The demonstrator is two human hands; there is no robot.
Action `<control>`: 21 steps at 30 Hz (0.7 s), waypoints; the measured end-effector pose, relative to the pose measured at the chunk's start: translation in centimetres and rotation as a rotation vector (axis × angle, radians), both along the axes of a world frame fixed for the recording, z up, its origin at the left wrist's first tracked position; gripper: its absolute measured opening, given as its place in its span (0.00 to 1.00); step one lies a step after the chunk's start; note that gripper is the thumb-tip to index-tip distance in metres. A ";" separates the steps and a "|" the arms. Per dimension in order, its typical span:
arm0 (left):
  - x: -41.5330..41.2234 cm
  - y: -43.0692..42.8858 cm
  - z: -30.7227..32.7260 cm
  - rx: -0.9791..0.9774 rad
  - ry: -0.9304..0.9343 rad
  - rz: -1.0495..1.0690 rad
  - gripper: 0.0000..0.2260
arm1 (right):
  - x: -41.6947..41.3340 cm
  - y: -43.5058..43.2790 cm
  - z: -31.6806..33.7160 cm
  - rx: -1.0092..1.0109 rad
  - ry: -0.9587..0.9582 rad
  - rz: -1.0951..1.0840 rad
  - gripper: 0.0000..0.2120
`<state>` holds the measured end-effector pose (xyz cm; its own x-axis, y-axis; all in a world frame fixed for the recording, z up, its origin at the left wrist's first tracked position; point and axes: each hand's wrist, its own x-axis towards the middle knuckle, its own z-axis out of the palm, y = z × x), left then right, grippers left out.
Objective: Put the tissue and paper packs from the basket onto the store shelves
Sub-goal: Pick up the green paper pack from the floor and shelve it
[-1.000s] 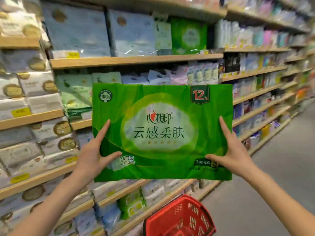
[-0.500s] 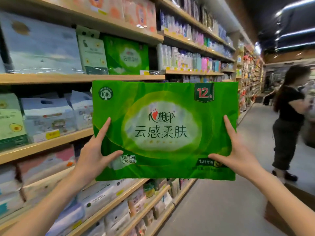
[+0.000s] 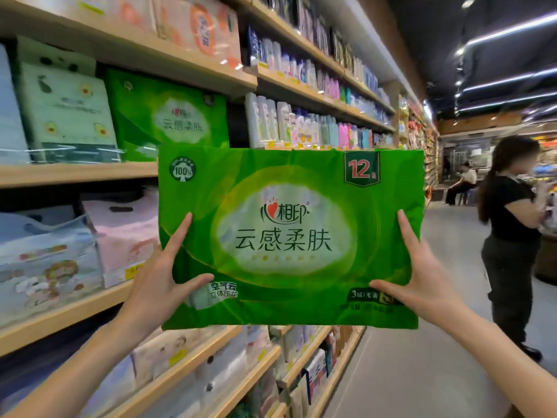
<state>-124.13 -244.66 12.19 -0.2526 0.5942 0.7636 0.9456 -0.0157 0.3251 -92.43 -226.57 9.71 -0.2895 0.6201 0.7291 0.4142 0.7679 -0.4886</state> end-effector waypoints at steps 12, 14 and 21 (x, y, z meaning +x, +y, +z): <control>-2.8 11.8 4.2 0.119 0.104 0.130 0.45 | -6.2 16.6 3.6 0.096 0.044 0.059 0.57; -2.7 13.4 4.7 0.149 0.125 0.186 0.45 | -7.6 19.7 4.1 0.119 0.053 0.117 0.56; -2.3 18.0 6.7 0.225 0.152 0.360 0.43 | -13.1 30.0 7.3 0.208 0.123 0.329 0.58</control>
